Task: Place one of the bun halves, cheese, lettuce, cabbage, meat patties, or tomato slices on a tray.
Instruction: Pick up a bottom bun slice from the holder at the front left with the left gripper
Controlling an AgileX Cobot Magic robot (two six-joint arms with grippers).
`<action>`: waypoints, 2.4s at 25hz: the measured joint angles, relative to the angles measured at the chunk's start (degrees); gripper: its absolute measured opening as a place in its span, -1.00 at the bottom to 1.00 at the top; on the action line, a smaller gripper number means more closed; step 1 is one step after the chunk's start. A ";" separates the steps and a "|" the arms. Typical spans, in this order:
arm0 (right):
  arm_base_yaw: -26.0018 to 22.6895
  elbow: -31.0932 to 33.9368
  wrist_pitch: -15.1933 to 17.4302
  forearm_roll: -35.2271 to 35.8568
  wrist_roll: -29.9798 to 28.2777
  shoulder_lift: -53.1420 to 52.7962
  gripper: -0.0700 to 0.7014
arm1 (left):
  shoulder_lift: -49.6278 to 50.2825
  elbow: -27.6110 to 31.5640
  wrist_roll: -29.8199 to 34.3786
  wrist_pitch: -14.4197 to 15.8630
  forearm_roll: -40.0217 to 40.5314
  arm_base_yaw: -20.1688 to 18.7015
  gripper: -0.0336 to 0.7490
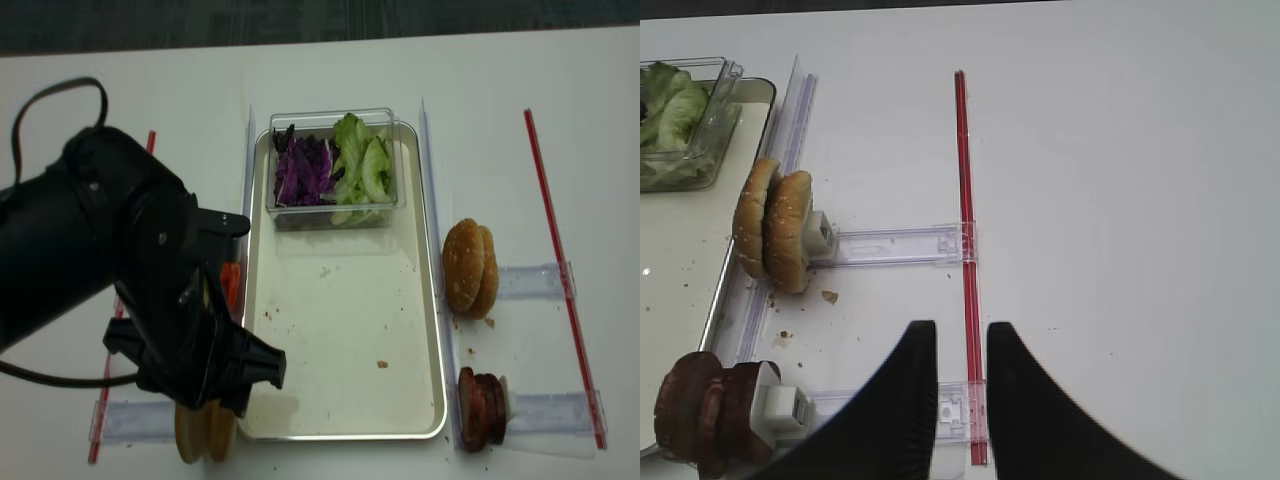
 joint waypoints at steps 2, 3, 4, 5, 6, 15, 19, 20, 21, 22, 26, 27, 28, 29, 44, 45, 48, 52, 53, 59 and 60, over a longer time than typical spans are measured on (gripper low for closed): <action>0.00 0.00 0.00 0.00 0.00 0.00 -0.42 | 1.00 0.00 0.00 -0.59 0.00 0.00 0.28; 0.00 0.00 0.00 0.00 -0.12 0.00 -0.42 | 1.63 0.00 0.00 -0.70 0.00 0.00 0.28; 0.00 0.00 0.00 0.00 -0.12 0.00 -0.42 | 2.19 0.00 0.00 -0.83 0.00 0.00 0.28; 0.00 0.00 0.00 0.00 -0.12 0.00 -0.42 | 2.92 0.00 0.00 -0.95 0.00 0.00 0.28; 0.00 0.00 0.00 0.00 -0.12 0.00 -0.42 | 3.70 0.00 0.00 -1.07 0.00 0.00 0.28; 0.00 0.00 -0.11 0.00 -0.20 0.00 -0.42 | 9.38 -0.10 0.00 -4.86 -0.82 0.00 0.28; 0.00 0.00 -0.11 0.00 -0.20 0.00 -0.42 | 11.31 -0.10 0.00 -5.36 -1.18 0.00 0.21; 0.00 0.00 -0.11 0.00 -0.20 0.00 -0.42 | 11.70 -0.10 0.00 -5.36 -1.18 0.00 0.18; 0.00 0.00 -0.11 0.00 -0.20 0.00 -0.42 | 11.86 -0.10 0.00 -5.36 -1.18 0.00 0.15; 0.00 0.00 -0.11 0.00 -0.20 0.00 -0.42 | 12.10 -0.10 0.00 -5.47 -1.07 0.00 0.12; 0.00 0.00 -0.11 0.00 -0.20 0.00 -0.42 | 12.33 -0.10 -1.00 -5.47 0.41 0.00 0.02; 0.00 0.00 -0.11 0.00 -0.20 0.00 -0.42 | 12.33 -0.10 -1.48 -5.31 1.10 0.00 -0.02; 0.00 0.00 -0.11 0.00 -0.20 0.00 -0.42 | 12.33 -0.10 -2.13 -4.89 1.75 0.00 -0.06; 0.00 0.00 -0.11 0.00 -0.20 0.00 -0.42 | 12.33 -0.10 -2.38 -4.52 2.23 0.00 -0.10; 0.00 0.00 -0.11 0.00 -0.20 0.00 -0.42 | 12.33 -0.10 -3.02 -3.51 3.47 0.00 -0.66; 0.00 0.00 -0.11 0.00 -0.20 0.00 -0.42 | 12.33 -0.10 -3.02 -3.38 3.47 0.00 -0.66; 0.00 0.00 -0.11 0.00 -0.20 0.00 -0.42 | 12.33 -0.10 -3.13 -2.63 3.47 0.00 -0.66; 0.00 0.00 -0.11 0.00 -0.20 0.00 -0.42 | 12.33 -0.10 -3.13 -1.75 3.47 0.00 -0.66; 0.00 0.00 -0.11 0.00 -0.20 0.00 -0.42 | 12.33 -0.10 -3.13 -1.64 3.47 0.00 -0.66; 0.00 0.00 -0.11 0.00 -0.20 0.00 -0.42 | 12.33 -0.10 -3.13 -0.97 3.47 0.00 -0.66; 0.00 0.00 -0.11 0.00 -0.20 0.00 -0.42 | 12.33 -0.10 -3.22 -0.83 3.47 0.00 -0.66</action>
